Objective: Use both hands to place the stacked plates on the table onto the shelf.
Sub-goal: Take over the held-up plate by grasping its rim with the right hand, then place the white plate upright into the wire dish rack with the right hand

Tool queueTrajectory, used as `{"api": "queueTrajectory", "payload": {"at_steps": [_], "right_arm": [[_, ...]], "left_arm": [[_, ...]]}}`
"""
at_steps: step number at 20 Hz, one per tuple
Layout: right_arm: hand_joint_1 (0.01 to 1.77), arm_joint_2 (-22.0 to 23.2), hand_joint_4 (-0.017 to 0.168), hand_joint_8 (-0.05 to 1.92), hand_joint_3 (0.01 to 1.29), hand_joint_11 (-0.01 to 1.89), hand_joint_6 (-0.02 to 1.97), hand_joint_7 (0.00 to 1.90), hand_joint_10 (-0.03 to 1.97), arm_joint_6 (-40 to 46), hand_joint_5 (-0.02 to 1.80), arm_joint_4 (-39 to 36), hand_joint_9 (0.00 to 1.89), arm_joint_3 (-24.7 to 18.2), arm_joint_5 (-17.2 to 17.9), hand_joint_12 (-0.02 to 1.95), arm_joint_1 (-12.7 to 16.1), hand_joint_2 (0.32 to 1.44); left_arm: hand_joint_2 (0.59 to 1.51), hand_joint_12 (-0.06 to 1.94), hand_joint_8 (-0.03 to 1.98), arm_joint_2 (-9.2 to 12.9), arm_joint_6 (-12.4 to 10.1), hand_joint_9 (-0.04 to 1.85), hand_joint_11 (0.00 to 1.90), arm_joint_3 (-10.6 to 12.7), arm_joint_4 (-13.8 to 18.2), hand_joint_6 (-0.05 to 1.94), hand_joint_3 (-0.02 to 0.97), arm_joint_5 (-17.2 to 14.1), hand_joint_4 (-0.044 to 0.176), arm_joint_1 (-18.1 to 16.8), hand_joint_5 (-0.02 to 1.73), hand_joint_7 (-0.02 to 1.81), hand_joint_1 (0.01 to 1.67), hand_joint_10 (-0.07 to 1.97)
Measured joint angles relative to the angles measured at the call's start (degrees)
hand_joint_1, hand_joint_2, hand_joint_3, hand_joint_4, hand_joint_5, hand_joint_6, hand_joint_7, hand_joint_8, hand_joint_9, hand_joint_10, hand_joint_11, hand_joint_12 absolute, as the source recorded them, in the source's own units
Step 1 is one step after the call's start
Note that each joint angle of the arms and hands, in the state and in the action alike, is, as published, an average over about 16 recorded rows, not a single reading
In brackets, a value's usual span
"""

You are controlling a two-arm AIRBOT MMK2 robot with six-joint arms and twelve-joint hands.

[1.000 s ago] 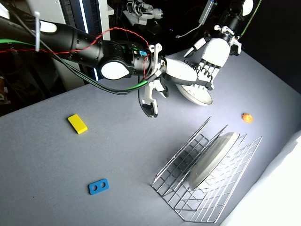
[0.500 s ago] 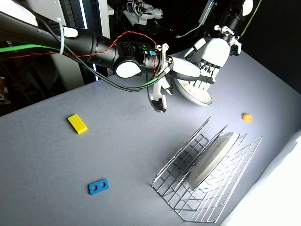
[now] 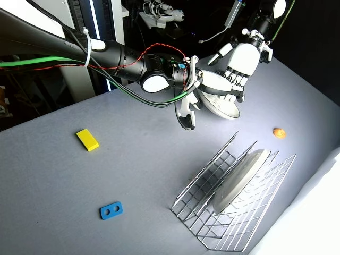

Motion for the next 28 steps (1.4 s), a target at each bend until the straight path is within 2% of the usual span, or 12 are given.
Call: {"api": "queueTrajectory", "payload": {"at_steps": [5,10,14,17,20,28], "right_arm": [[1.03,-0.68,0.000,0.13,0.01,0.37,0.20,0.57,0.06,-0.68,0.43,-0.13,0.65,0.64,0.59,0.99,-0.05,1.02],[1.05,-0.15,-0.005,0.38,0.01,0.66,0.42,0.83,0.11,-1.17,0.67,-0.22,1.00,0.21,1.09,1.13,0.28,1.03],[1.08,0.84,-0.009,0.60,0.01,0.86,0.59,0.95,0.17,-1.49,0.78,-0.23,1.19,-0.50,1.40,1.15,0.83,1.02],[1.10,1.86,-0.011,0.77,0.01,0.93,0.71,0.98,0.21,-1.48,0.80,-0.21,1.25,-1.25,1.41,1.17,1.39,1.02],[1.11,3.14,-0.008,0.86,0.01,0.94,0.74,1.00,0.25,-1.42,0.83,-0.12,1.28,-2.23,1.28,1.18,2.00,1.01],[1.15,7.07,0.005,0.90,0.01,0.94,0.81,1.05,0.30,-1.43,0.89,0.01,1.27,-5.64,1.05,1.12,3.89,1.01]], "left_arm": [[1.165,-0.02,-0.01,-0.04,-0.05,0.02,0.01,0.19,-0.22,0.00,0.021,0.06,-0.001,0.00,0.00,0.02,0.02,0.01],[1.161,-0.01,-0.01,0.01,-0.13,0.01,0.01,0.35,-1.33,-0.01,0.021,0.26,0.001,-0.44,0.00,0.02,0.02,0.01],[1.159,0.00,-0.01,0.61,-0.19,0.01,0.01,0.45,-3.36,-0.01,0.021,0.54,0.002,-1.94,0.00,0.02,0.02,0.01],[1.158,0.01,-0.01,1.34,-0.31,0.01,0.01,0.49,-5.55,0.00,0.021,0.74,0.002,-3.90,0.01,0.02,0.02,0.01],[1.157,0.01,-0.01,2.25,-0.45,0.02,0.01,0.48,-7.81,0.01,0.021,1.04,0.002,-6.34,0.01,0.02,0.02,0.01],[1.159,0.01,-0.01,5.00,-0.78,0.02,0.01,0.53,-11.69,0.02,0.021,1.92,-0.002,-12.48,0.02,0.02,0.02,0.01]]}}
